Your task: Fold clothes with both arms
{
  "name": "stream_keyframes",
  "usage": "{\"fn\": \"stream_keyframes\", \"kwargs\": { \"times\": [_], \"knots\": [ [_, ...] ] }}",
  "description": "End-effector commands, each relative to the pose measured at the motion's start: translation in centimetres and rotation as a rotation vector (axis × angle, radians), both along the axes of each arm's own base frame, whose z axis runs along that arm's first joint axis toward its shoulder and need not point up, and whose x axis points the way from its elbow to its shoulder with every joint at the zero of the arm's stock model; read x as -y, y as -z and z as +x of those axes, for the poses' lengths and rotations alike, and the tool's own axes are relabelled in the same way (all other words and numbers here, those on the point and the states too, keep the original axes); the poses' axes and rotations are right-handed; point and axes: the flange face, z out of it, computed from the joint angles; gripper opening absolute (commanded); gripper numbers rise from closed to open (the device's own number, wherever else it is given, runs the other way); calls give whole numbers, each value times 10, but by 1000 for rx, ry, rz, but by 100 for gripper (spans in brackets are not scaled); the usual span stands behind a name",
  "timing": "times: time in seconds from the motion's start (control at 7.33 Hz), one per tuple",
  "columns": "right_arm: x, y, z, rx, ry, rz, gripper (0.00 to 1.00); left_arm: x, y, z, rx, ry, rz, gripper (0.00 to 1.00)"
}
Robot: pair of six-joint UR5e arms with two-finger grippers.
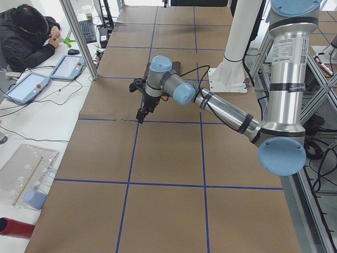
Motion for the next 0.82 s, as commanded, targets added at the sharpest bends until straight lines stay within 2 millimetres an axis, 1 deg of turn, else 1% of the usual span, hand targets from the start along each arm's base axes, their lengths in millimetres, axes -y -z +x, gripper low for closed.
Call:
{"fn": "stream_keyframes", "kwargs": {
  "times": [0.0,0.14,0.27,0.41,0.55,0.68],
  "knots": [
    [-33,-38,18,2,-26,-79,100,-3,-71,-28,10,20,-146,100],
    [-34,-40,17,10,-27,-86,100,-10,-88,-74,-4,101,-183,100],
    [-36,-35,15,68,-29,-92,100,-29,-115,-104,-98,136,-268,100],
    [-36,-35,15,78,-29,-94,100,-61,-138,-117,-168,130,-321,100],
    [-36,-37,15,78,-29,-97,100,-76,-167,-134,-144,66,-288,100],
    [-36,-38,15,76,-29,-97,100,-85,-203,-146,-136,56,-320,100]
  ]
}}
